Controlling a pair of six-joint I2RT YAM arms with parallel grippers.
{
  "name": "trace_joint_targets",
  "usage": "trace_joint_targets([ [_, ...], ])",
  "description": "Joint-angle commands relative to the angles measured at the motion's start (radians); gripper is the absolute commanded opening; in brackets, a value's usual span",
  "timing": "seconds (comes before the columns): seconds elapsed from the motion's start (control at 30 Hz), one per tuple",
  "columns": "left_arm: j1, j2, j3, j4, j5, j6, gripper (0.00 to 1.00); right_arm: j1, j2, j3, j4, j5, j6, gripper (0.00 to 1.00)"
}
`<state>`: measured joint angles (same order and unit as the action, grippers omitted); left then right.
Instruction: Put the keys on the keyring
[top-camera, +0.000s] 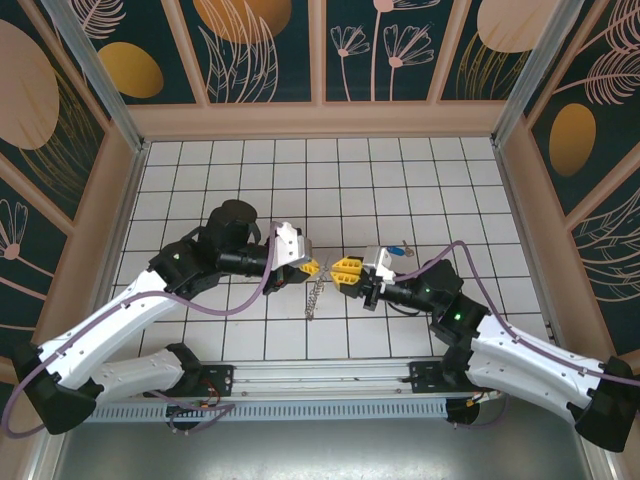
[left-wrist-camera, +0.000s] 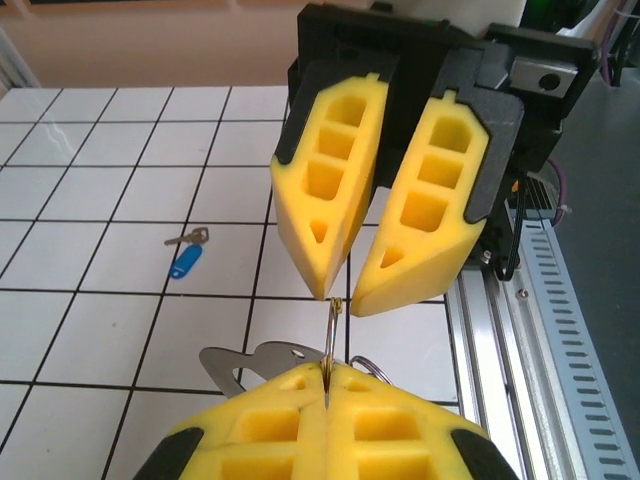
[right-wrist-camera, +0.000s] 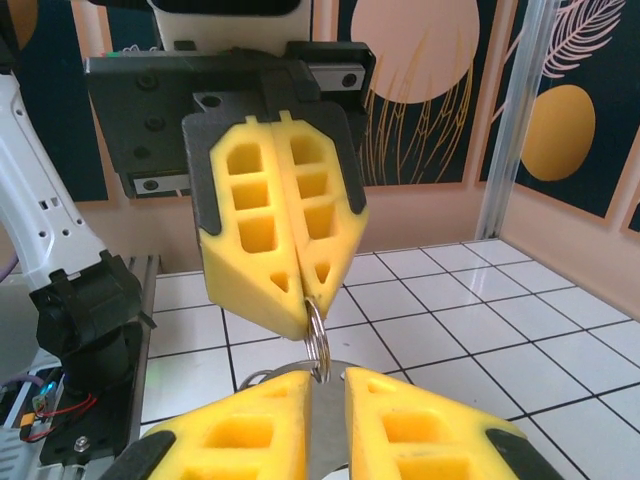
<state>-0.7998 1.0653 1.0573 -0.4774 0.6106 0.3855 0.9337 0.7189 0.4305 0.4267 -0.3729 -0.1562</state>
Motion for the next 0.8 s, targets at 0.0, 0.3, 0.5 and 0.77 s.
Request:
trace_joint_targets([
  [0.0, -0.005, 0.012, 0.036, -0.029, -0.009, 0.032, 0.00, 0.010, 0.009, 0.037, 0.020, -0.021, -0.027, 0.17],
  [0.3, -0.005, 0.023, 0.040, -0.033, 0.000, 0.032, 0.00, 0.010, 0.066, 0.062, 0.022, -0.037, -0.039, 0.17],
  [0.5, -0.005, 0.024, 0.041, -0.028, 0.009, 0.030, 0.00, 0.010, 0.091, 0.076, 0.006, -0.023, -0.043, 0.08],
  [0.77, -0.005, -0.037, -0.044, 0.121, 0.050, -0.039, 0.12, 0.010, 0.055, 0.057, 0.020, -0.023, -0.047, 0.00],
])
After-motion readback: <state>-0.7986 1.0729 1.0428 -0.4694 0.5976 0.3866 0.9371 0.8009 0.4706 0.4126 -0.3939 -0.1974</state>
